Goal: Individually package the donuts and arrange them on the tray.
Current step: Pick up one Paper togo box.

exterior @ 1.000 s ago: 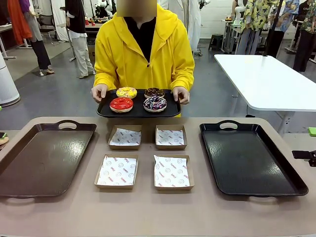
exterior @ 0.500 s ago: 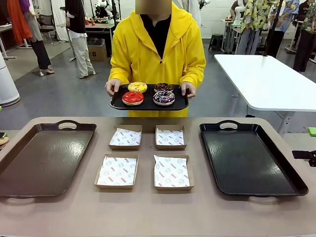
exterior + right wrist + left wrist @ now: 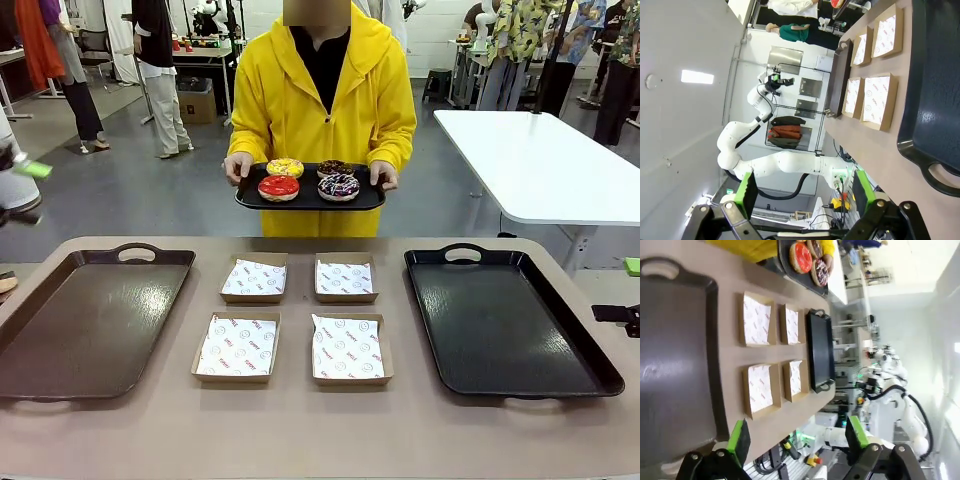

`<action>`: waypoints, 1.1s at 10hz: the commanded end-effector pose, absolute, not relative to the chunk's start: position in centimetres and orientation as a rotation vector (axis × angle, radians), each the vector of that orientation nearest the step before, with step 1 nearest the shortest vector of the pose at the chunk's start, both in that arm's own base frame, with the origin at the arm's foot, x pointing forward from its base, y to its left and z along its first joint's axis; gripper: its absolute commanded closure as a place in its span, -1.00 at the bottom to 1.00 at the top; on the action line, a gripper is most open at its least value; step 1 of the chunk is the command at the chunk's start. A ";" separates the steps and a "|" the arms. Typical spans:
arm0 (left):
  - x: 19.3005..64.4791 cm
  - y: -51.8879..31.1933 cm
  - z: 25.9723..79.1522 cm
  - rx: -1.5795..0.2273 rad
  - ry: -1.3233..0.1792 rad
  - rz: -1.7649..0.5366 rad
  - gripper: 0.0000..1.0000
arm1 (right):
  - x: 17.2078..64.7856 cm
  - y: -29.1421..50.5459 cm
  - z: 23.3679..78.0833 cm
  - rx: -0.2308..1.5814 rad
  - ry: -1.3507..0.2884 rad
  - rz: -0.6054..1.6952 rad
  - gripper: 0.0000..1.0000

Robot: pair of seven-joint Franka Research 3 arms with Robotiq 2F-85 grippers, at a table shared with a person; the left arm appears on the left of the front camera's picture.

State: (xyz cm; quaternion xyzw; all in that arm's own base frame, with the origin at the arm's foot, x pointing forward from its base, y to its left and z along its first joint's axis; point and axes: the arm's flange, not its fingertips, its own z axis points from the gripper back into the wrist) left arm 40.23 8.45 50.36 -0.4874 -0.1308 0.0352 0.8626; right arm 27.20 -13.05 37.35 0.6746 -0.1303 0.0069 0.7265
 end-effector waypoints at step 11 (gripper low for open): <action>56.2 -18.2 43.7 -0.073 -0.112 0.082 -1.00 | 27.0 -13.3 37.3 1.494 -0.292 0.013 -1.00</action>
